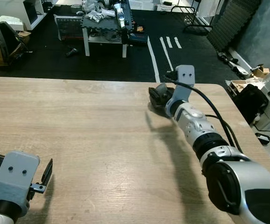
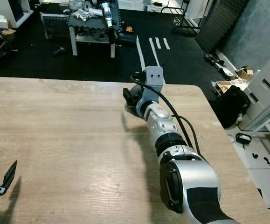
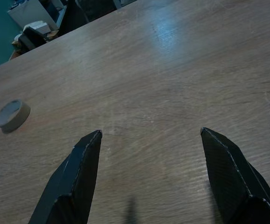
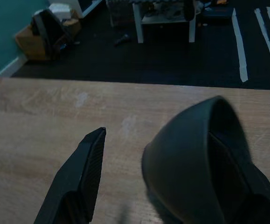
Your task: Setting the table
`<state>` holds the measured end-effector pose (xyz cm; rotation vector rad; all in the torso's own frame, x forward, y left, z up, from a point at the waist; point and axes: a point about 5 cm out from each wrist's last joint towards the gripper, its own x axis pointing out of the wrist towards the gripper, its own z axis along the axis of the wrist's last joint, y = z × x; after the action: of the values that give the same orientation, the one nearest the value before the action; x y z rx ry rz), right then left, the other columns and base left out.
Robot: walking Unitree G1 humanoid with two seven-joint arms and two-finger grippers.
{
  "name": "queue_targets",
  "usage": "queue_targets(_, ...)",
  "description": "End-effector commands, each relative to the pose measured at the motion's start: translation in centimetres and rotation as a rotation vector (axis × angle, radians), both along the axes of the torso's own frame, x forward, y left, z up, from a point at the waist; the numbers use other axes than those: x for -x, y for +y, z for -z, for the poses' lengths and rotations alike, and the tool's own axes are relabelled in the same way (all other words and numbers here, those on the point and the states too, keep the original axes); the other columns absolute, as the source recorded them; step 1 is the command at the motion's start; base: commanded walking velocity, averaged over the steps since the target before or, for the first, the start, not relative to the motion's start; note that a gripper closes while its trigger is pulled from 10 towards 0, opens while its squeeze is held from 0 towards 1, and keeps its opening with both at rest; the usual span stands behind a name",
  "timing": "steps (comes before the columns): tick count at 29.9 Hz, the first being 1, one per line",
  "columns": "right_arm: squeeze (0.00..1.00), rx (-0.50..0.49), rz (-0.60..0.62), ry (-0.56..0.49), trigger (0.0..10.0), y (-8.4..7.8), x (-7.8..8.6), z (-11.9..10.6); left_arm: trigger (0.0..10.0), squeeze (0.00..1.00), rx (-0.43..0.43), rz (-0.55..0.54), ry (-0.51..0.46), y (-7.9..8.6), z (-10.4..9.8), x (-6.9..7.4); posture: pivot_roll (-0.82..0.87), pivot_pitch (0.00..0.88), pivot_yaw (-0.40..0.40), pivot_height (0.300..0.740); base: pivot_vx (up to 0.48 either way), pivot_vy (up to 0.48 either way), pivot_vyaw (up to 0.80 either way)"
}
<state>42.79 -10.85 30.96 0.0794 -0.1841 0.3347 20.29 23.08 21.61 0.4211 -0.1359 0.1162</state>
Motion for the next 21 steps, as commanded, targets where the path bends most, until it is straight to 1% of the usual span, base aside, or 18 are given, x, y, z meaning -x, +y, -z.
queue_targets(1, 0.00, 0.036, -0.023, 0.060, 10.0, 0.6, 0.0, 2.0, 10.0, 0.00, 0.009, -0.015, 0.032, 0.2, 0.6, 0.3, 0.30, 0.320, 0.010, 0.740, 0.000, 0.000, 0.00)
queue_targets(2, 0.00, 0.042, -0.026, 0.064, 10.0, 0.7, 0.0, 2.1, 10.0, 0.00, 0.010, -0.015, 0.031, 0.2, 0.6, 0.3, 0.30, 0.320, 0.010, 0.740, 0.000, 0.000, 0.00)
queue_targets(3, 0.00, 0.050, -0.034, 0.068, 9.2, 0.9, 0.1, 2.3, 10.0, 0.00, 0.010, -0.016, 0.031, 0.1, 0.6, 0.2, 0.30, 0.322, 0.010, 0.740, 0.000, 0.000, 0.00)
queue_targets(4, 0.00, 0.056, -0.041, 0.080, 0.0, 1.2, 0.1, 2.8, 10.0, 0.00, 0.011, -0.016, 0.031, 0.1, 0.6, 0.2, 0.30, 0.322, 0.010, 0.740, 0.000, 0.000, 0.00)
queue_targets(8, 0.00, 0.060, -0.045, 0.100, 0.0, 1.5, 0.2, 3.4, 10.0, 0.00, 0.012, -0.015, 0.030, 0.1, 0.6, 0.2, 0.30, 0.320, 0.009, 0.740, 0.000, 0.000, 0.00)
queue_targets(12, 0.00, 0.043, -0.041, 0.127, 0.0, 1.7, 0.2, 4.3, 10.0, 0.00, 0.016, -0.016, 0.027, 0.1, 0.6, 0.0, 0.30, 0.314, 0.007, 0.740, 0.000, 0.000, 0.00)
queue_targets(21, 0.00, -0.015, -0.007, 0.132, 0.0, 1.2, 0.2, 4.5, 10.0, 0.00, 0.026, -0.008, 0.018, -0.2, 0.7, -0.6, 0.29, 0.297, 0.007, 0.740, 0.000, 0.000, 0.00)
